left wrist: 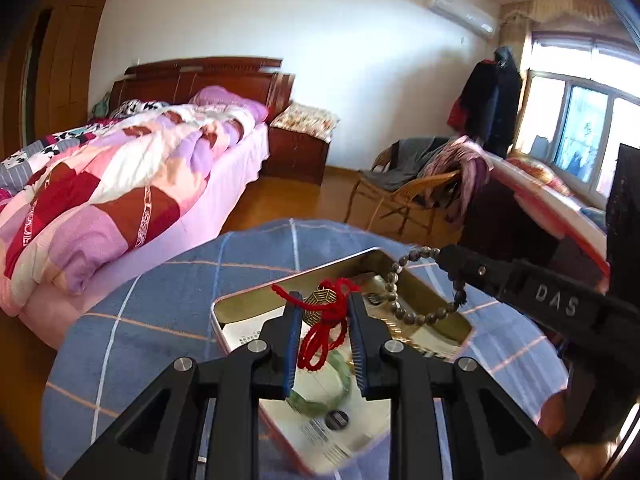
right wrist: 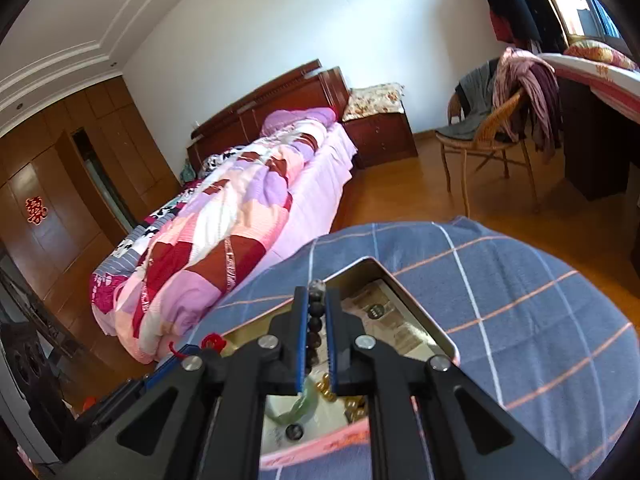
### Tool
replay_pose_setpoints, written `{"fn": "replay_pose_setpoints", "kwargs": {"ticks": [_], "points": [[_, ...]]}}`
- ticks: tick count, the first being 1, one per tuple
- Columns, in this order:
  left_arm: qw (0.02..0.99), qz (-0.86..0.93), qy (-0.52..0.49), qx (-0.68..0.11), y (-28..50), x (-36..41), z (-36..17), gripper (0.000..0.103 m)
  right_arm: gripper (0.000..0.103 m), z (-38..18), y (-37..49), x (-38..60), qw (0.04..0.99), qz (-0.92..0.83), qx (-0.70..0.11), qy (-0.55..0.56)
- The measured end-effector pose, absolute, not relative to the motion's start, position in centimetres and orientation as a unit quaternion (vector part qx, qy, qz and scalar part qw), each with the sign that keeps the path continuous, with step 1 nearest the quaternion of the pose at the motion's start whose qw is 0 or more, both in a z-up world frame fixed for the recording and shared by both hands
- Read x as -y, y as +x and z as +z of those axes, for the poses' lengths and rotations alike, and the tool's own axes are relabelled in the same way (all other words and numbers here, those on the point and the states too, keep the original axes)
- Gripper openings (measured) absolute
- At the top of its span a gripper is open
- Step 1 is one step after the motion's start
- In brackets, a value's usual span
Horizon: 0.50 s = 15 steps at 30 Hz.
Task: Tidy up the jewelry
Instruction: 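Carry the red charm and grey bracelet into the pink tin and open both tools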
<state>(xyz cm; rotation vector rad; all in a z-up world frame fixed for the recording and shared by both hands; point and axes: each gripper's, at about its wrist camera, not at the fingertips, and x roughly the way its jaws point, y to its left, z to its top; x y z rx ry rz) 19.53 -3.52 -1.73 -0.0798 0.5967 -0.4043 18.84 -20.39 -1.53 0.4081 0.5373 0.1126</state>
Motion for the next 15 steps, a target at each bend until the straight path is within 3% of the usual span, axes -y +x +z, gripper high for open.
{"fn": "replay_pose_setpoints", "kwargs": {"ticks": [7, 10, 11, 12, 13, 14, 15], "points": [[0.932, -0.159, -0.006, -0.326, 21.0, 4.8, -3.7, 0.023, 0.013, -4.3, 20.4, 21.0, 0.931, 0.056, -0.295, 0.208], [0.931, -0.142, 0.007, -0.335, 21.2, 5.3, -4.2, 0.023, 0.017, -4.2, 20.1, 21.4, 0.932, 0.053, -0.288, 0.212], [0.932, -0.134, 0.014, -0.338, 21.3, 5.4, -4.4, 0.024, 0.023, -4.2, 19.9, 21.6, 0.932, 0.05, -0.287, 0.215], [0.931, -0.127, 0.024, -0.34, 21.3, 5.6, -4.5, 0.027, 0.03, -4.1, 19.8, 21.8, 0.932, 0.05, -0.285, 0.219], [0.932, -0.125, 0.028, -0.34, 21.4, 5.7, -4.6, 0.03, 0.047, -4.0, 19.6, 22.0, 0.932, 0.046, -0.279, 0.224], [0.932, -0.123, 0.033, -0.338, 21.3, 5.8, -4.6, 0.042, 0.055, -3.7, 19.2, 22.2, 0.935, 0.038, -0.271, 0.226], [0.934, -0.121, 0.037, -0.335, 21.2, 5.8, -4.6, 0.059, 0.055, -3.6, 19.3, 22.2, 0.936, 0.035, -0.268, 0.225]]}}
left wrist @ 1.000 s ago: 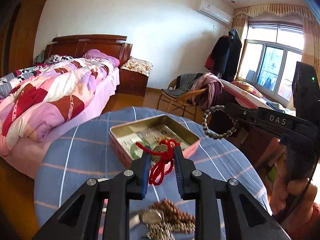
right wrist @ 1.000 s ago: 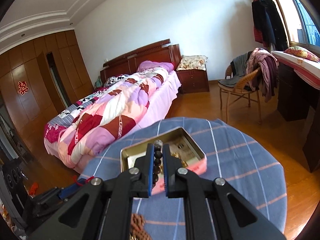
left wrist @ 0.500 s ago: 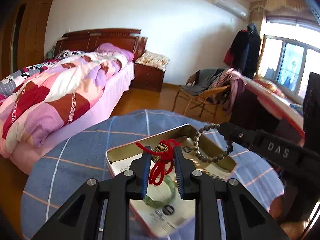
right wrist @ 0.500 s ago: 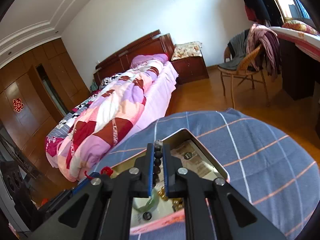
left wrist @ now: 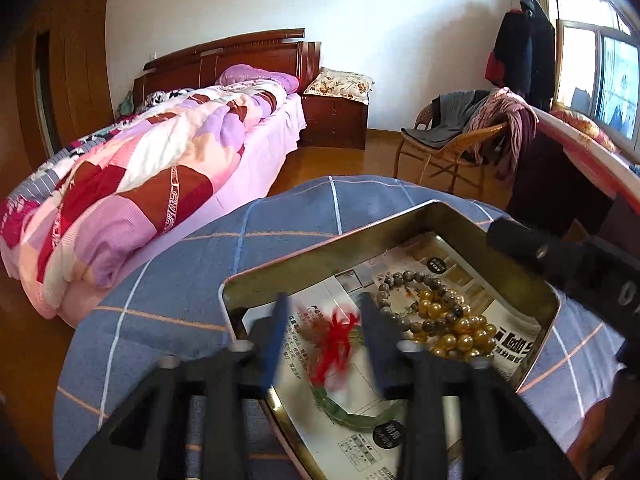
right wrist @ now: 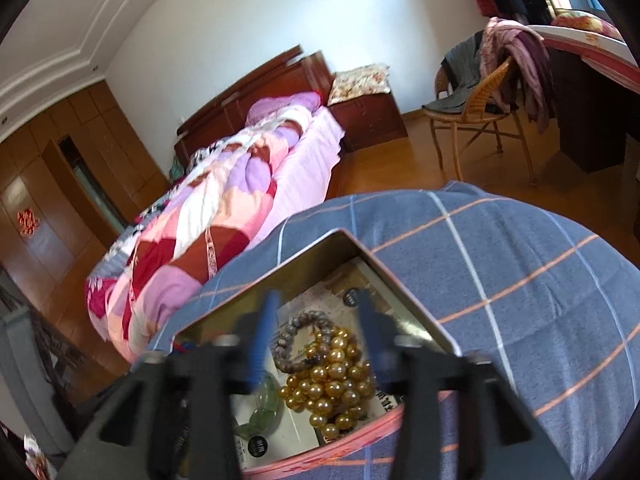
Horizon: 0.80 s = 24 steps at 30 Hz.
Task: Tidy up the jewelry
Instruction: 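Carry the red charm and grey bracelet into the pink tin and open both tools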
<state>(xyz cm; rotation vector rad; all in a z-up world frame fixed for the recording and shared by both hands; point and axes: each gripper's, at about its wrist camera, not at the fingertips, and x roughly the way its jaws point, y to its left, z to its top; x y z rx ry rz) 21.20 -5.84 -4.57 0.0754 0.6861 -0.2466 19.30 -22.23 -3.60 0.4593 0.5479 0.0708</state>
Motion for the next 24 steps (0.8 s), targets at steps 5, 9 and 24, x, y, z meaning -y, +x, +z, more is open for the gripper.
{"fn": "replay_pose_setpoints", "kwargs": {"ticks": [5, 9, 24], "points": [[0.942, -0.121, 0.027, -0.312, 20.9, 5.6, -3.7, 0.075, 0.055, -3.1, 19.0, 22.3, 0.942, 0.015, -0.257, 0.216], [0.94, -0.114, 0.031, -0.32, 21.4, 5.7, -4.0, 0.075, 0.055, -3.3, 19.3, 22.2, 0.941, 0.011, -0.262, 0.213], [0.942, -0.102, 0.032, -0.319, 19.0, 4.8, -2.3, 0.076, 0.089, -1.5, 15.0, 21.2, 0.959, -0.054, -0.234, 0.147]]}}
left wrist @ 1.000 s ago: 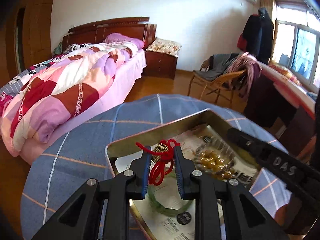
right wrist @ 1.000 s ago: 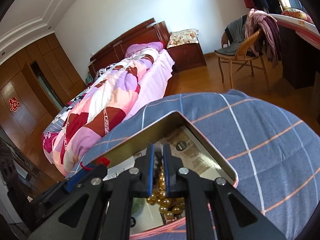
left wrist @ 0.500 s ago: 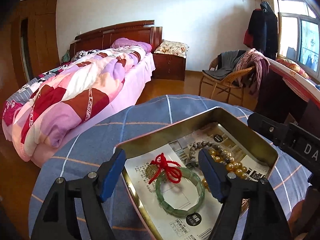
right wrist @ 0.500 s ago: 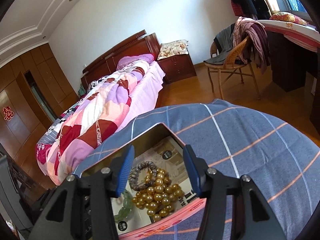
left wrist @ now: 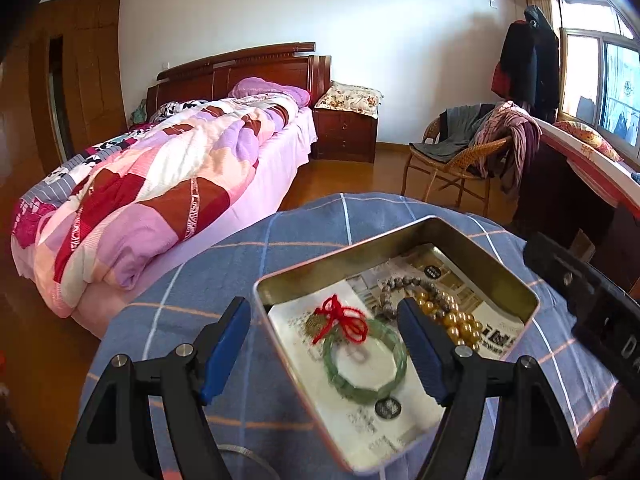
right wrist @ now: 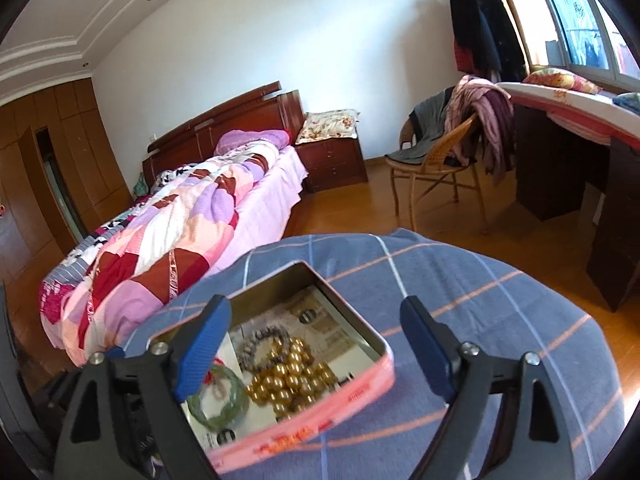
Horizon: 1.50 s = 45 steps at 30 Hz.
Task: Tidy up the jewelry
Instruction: 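Carry the red charm and grey bracelet into the pink tin and open both tools, then grasp the pearl chain strand with the right tool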
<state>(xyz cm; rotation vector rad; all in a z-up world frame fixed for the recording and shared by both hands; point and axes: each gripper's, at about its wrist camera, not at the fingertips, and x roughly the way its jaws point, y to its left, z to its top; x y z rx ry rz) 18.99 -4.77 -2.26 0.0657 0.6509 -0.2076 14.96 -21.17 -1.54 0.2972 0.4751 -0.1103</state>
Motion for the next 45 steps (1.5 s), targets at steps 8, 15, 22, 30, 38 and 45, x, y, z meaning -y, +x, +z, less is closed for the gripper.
{"fn": "replay_pose_setpoints", "kwargs": {"ticks": [8, 15, 22, 30, 38, 45], "points": [[0.941, -0.095, 0.032, -0.322, 15.3, 3.5, -1.8, 0.076, 0.089, -1.0, 10.8, 20.5, 0.96, -0.054, -0.239, 0.136], [0.942, -0.096, 0.035, -0.32, 12.2, 2.6, -1.5, 0.076, 0.089, -0.8, 8.2, 19.6, 0.96, -0.042, -0.243, 0.13], [0.94, -0.103, 0.027, -0.323, 9.6, -0.1, -2.1, 0.076, 0.089, -1.6, 5.5, 19.1, 0.959, -0.034, -0.259, 0.108], [0.932, -0.111, 0.017, -0.345, 6.6, -3.6, -4.1, 0.076, 0.087, -4.3, 4.0, 19.2, 0.945, -0.01, -0.308, 0.109], [0.923, -0.145, 0.046, -0.355, 3.8, -4.3, -5.8, 0.075, 0.074, -6.4, 2.6, 18.1, 0.929, 0.029, -0.357, 0.096], [0.913, -0.148, 0.046, -0.377, 3.5, -4.4, -7.2, 0.076, 0.074, -8.0, 2.3, 14.9, 0.904, 0.103, -0.407, 0.085]]}}
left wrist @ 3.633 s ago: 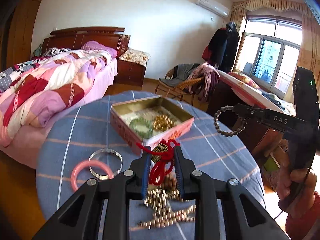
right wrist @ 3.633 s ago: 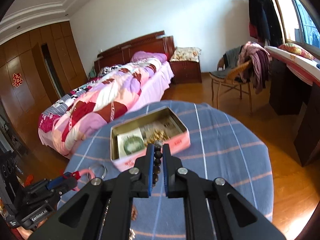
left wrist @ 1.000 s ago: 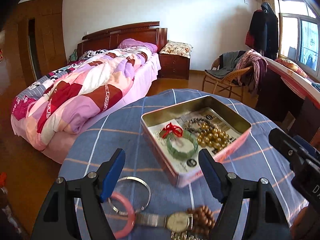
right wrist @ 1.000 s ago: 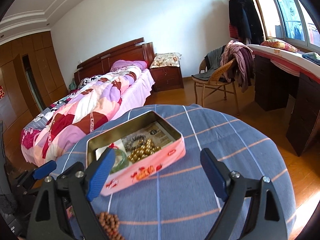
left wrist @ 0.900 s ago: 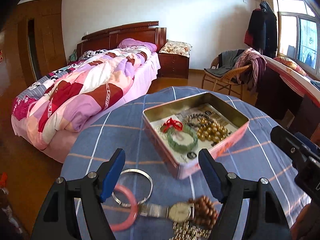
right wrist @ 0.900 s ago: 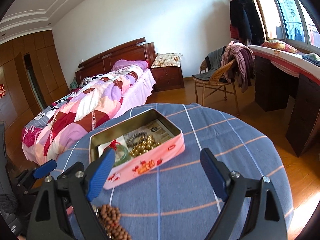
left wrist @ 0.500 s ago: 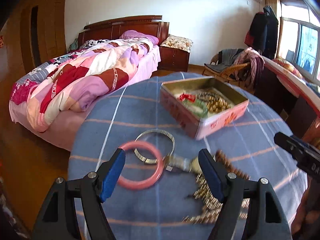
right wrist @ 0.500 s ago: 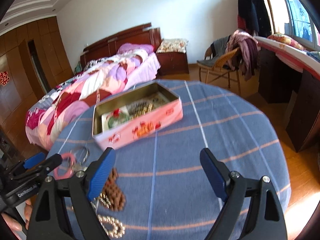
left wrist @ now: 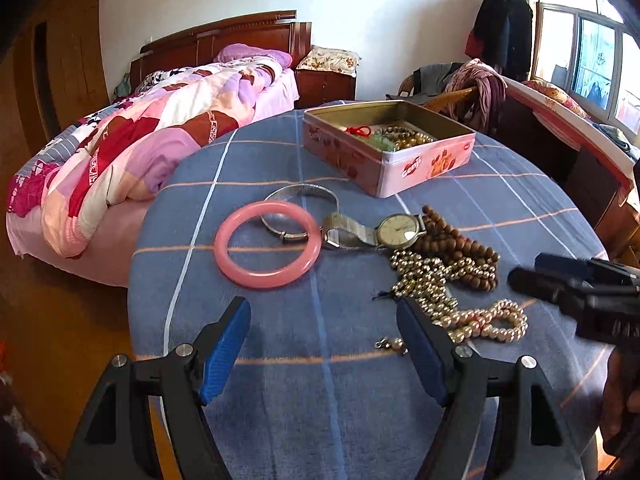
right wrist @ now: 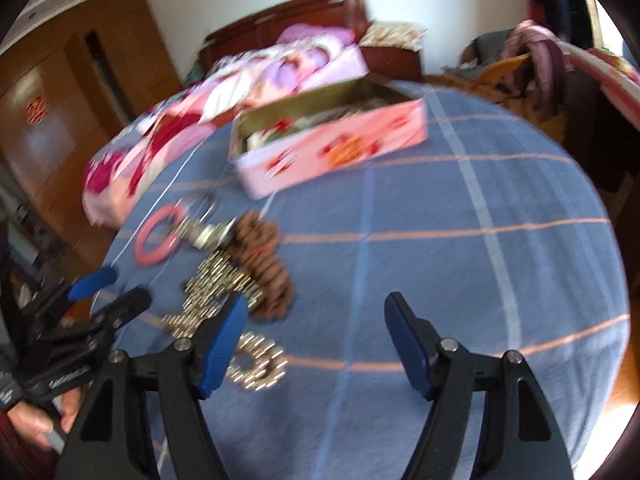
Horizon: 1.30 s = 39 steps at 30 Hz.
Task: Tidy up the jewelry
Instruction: 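Grasp the pearl chain strand with the right tool, then grasp the silver bead strand with the left tool while the right tool holds the pearl chain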
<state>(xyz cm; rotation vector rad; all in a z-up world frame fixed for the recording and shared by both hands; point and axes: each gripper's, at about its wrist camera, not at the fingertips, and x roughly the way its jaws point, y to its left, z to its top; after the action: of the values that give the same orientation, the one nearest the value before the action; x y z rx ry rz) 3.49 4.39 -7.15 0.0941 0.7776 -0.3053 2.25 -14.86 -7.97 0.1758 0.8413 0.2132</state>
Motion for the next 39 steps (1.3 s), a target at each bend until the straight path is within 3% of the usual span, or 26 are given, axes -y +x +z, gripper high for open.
{"fn": "replay_pose_setpoints", "kwargs": {"ticks": [12, 13, 17, 18, 26, 39], "points": [[0.919, -0.124, 0.028, -0.373, 3.5, -6.4, -6.2, 0.076, 0.075, -9.0, 3.2, 8.8, 0.884, 0.144, -0.441, -0.053], [0.918, -0.123, 0.023, -0.375, 3.6, -6.6, -6.2, 0.076, 0.067, -9.1, 2.9, 8.3, 0.885, 0.138, -0.438, -0.079], [0.917, -0.125, 0.013, -0.379, 3.7, -6.8, -6.1, 0.076, 0.019, -9.0, 2.4, 8.3, 0.882, 0.16, -0.435, -0.09], [0.917, -0.126, 0.013, -0.378, 3.7, -6.8, -6.0, 0.076, 0.017, -9.0, 2.5, 8.6, 0.879, 0.165, -0.439, -0.083], [0.91, -0.158, 0.019, -0.383, 3.8, -5.4, -6.0, 0.076, 0.01, -7.5, 1.6, 12.8, 0.885, 0.174, -0.432, 0.011], [0.874, -0.238, 0.026, -0.422, 6.2, 0.7, -7.7, 0.076, 0.01, -3.9, 1.1, 16.8, 0.916, 0.125, -0.375, 0.07]]}}
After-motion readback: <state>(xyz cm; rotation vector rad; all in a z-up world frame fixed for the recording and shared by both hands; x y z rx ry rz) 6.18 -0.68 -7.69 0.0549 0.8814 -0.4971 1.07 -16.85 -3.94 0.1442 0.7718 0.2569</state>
